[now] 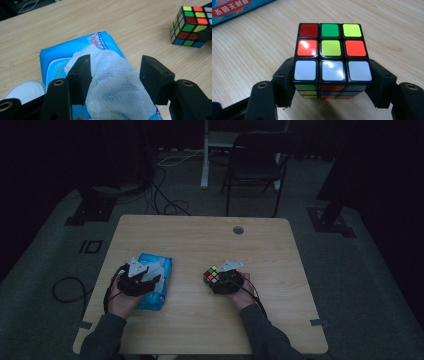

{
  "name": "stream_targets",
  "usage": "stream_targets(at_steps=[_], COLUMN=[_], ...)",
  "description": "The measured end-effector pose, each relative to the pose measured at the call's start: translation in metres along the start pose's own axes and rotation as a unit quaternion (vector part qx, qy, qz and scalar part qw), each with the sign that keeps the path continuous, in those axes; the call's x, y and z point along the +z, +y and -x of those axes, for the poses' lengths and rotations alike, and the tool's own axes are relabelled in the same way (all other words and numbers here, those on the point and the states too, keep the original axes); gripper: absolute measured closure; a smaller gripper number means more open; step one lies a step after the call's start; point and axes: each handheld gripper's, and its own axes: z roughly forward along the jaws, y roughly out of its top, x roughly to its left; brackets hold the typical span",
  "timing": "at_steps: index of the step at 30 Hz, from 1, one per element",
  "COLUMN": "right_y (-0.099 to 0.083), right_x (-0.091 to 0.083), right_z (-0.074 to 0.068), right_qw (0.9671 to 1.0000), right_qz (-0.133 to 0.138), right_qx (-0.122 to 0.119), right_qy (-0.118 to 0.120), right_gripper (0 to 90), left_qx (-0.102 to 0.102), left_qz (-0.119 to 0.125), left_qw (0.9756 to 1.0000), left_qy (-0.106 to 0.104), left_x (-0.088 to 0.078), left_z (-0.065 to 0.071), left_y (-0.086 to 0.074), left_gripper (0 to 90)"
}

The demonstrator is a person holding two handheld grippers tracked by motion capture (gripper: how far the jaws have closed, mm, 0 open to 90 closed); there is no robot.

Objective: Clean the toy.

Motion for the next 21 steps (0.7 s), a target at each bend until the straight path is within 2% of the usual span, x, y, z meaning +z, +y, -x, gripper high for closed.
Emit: stream_targets(at_steps=[10, 16, 21], right_y=[0.000, 0.005, 0.012], right_x=[-0.001, -0.003, -0.007], right_z=[0.002, 0.002, 0.002], right_qw=[1.0000, 0.9999, 0.9998], right_qz=[-0.006, -0.012, -0.015], right_qx=[-0.001, -0.005, -0.010], right_qy=[0.006, 0.007, 0.009], right_gripper=[33.7, 30.9, 28.6], left_qx=[0.010, 0.013, 0.010], left_qz=[-0.044, -0.059, -0.062], left_qw=[0.9990, 0.9981, 0.9980], left_qy=[0.005, 0.012, 0.007], left_x=[0.019, 0.021, 0.016], left_z=[-0.003, -0.002, -0.002], left_y=[0.000, 0.002, 0.003], left_gripper=[41.7, 42.4, 43.1])
